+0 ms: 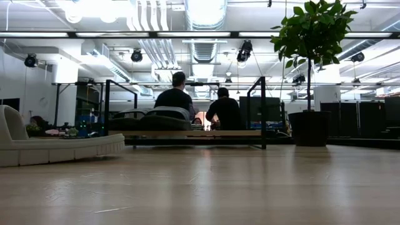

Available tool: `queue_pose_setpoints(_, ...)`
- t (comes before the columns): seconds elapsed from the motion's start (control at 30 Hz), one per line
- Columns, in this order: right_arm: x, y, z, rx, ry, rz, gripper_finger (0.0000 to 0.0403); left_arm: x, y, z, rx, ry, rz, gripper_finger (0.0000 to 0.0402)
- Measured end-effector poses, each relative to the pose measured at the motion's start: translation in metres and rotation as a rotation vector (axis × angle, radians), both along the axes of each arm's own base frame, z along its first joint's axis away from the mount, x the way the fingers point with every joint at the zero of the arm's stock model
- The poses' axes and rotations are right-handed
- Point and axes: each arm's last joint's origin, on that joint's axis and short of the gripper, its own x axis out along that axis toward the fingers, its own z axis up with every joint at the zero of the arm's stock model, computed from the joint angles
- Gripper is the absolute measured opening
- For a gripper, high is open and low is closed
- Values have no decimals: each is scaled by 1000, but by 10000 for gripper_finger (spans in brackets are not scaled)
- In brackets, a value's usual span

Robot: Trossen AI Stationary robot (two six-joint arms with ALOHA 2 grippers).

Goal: Pick and place slides into the shelf
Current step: Put the right gray slipper on the shelf

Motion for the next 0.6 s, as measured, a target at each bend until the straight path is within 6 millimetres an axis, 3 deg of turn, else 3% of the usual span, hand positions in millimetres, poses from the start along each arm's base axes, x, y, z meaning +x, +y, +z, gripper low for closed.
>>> queue_pose_setpoints(0.27,1,-1,0,6,-6,19,8,4,-1,1,3,5,2,225)
queue_pose_setpoints(0.6,1,0,0,10,-12,64,8,1,1,3,43,-2,26,30)
